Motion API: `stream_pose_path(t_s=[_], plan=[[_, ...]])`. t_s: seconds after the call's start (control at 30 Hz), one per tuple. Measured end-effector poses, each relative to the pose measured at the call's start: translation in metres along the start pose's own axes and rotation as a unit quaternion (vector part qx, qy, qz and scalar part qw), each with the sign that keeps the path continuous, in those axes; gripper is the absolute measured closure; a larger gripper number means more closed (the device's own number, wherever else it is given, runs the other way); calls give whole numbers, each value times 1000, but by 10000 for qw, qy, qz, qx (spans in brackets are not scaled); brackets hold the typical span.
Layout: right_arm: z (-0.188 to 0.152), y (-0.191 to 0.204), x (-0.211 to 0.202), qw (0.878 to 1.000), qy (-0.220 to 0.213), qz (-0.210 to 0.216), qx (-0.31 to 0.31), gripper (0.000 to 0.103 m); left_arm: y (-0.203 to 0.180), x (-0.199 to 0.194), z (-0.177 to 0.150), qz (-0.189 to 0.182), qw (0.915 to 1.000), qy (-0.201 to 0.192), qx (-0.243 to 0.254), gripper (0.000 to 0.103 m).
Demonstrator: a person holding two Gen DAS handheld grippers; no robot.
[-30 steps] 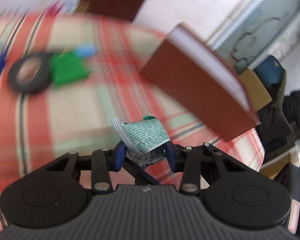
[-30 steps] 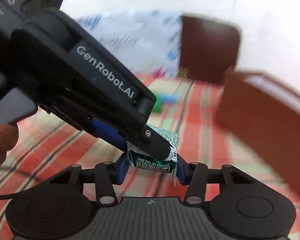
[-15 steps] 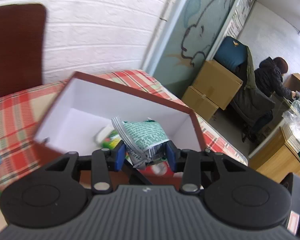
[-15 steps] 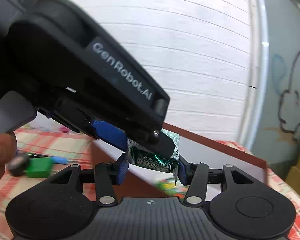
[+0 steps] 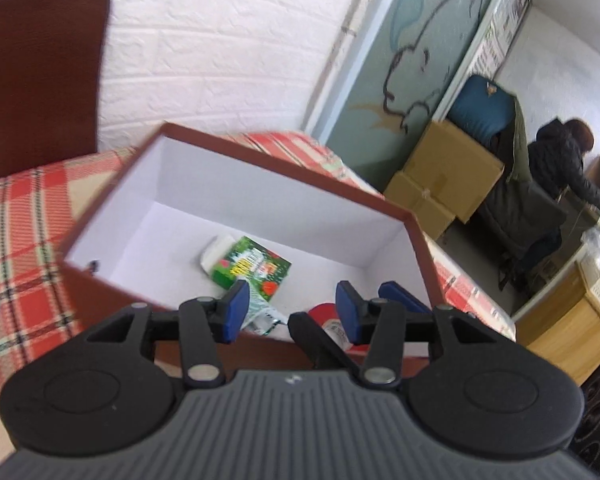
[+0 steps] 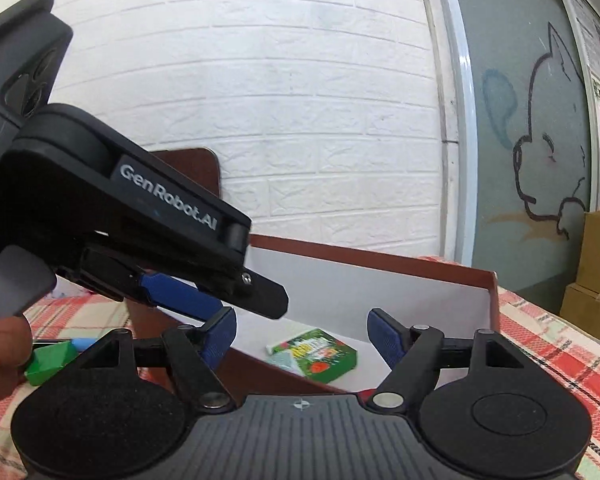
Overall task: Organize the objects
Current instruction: 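Carry the barcode packet into the brown box and release it, then move the left gripper back toward the table objects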
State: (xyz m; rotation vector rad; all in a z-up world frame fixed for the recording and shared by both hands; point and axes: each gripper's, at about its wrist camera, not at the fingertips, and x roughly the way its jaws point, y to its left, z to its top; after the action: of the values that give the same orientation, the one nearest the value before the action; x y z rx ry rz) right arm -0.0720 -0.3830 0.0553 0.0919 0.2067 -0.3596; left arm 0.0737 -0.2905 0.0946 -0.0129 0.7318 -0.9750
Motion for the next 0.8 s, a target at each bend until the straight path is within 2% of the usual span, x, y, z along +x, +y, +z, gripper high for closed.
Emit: stream_pose_path(t_s=[0.07, 0.17, 0.23, 0.27, 0.33, 0.43, 0.53, 0.63, 0.77, 0.8], plan=[[0, 9, -7, 9998, -132, 117, -69, 30, 7, -16, -7, 63, 9998, -144, -93, 53], [1, 30, -18, 9988, -270, 322, -251, 28, 20, -37, -22, 232, 9988, -296, -308, 45], [-2, 42, -21, 9976, -233, 517, -385, 28, 32, -50, -32, 282, 9976, -342, -523, 46], [-6, 61, -33, 9969, -226, 600, -465, 28, 39, -57, -37, 335, 9968, -386, -608, 46], [-10, 76, -35, 9951, -159, 738, -639, 28, 53, -72, -47, 533, 9947, -459, -748, 46], [-14, 94, -29, 9909, 160, 1097, -762, 28, 84, -92, -63, 822, 9896, -493, -1073, 46], [-27, 121, -19, 9833, 544, 1469, -927, 28, 122, -109, -83, 1276, 9793, -465, -1502, 46], [-39, 156, -13, 9715, 864, 1839, -1222, 28, 162, -127, -103, 1773, 9645, -429, -1910, 46], [-49, 205, 1, 9504, 980, 2288, -1867, 28, 213, -152, -129, 2165, 9420, -457, -2524, 47], [-50, 216, 5, 9444, 961, 2405, -2026, 27, 222, -157, -134, 2185, 9383, -510, -2633, 50]])
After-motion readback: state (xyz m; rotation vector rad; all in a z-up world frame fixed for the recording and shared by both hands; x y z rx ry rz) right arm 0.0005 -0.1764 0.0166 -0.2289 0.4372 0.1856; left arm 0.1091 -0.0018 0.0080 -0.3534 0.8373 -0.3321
